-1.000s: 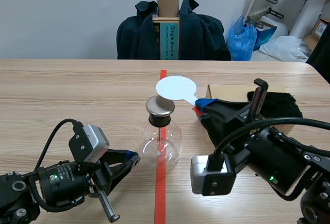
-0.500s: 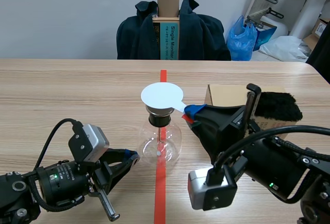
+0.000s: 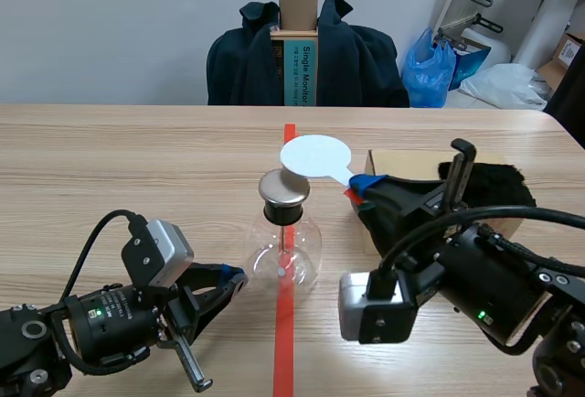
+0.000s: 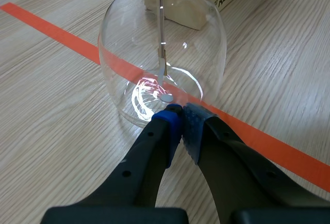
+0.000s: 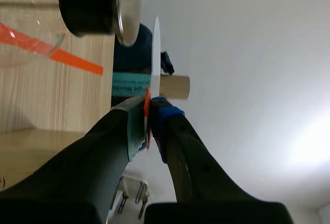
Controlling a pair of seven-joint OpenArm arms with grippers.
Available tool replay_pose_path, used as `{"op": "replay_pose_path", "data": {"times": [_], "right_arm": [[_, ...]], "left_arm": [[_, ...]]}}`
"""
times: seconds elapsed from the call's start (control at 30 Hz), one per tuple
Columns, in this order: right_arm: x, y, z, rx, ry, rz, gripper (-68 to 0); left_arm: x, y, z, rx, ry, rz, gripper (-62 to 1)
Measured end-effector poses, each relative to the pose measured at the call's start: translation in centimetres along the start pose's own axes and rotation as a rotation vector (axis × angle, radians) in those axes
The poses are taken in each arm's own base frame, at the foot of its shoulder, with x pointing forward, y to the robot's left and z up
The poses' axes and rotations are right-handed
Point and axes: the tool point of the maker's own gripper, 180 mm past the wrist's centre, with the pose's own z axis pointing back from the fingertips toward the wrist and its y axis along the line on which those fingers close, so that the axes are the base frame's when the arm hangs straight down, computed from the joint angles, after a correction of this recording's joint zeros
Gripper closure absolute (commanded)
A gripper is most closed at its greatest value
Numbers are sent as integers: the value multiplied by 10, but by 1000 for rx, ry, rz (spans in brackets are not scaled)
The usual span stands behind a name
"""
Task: Do the electroscope experiment.
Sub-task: 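Move the plate toward and away from the electroscope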
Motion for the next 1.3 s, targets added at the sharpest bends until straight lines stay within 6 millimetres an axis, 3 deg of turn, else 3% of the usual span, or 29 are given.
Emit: {"op": "replay_pose_path", "data": {"times": [0.3, 0.57, 0.73, 1.3], "right_arm": [[-47, 2, 6, 8, 267, -4, -8], [-63, 3, 11, 18, 358, -8, -8], [-51, 3, 8, 17, 290, -8, -8], [17, 0, 1, 2, -94, -1, -8]], "left_arm": [[0, 0, 0, 0, 0, 0, -19], [0, 0, 0, 0, 0, 0, -19], [0, 0, 0, 0, 0, 0, -19], [0, 0, 0, 0, 0, 0, -19]]}}
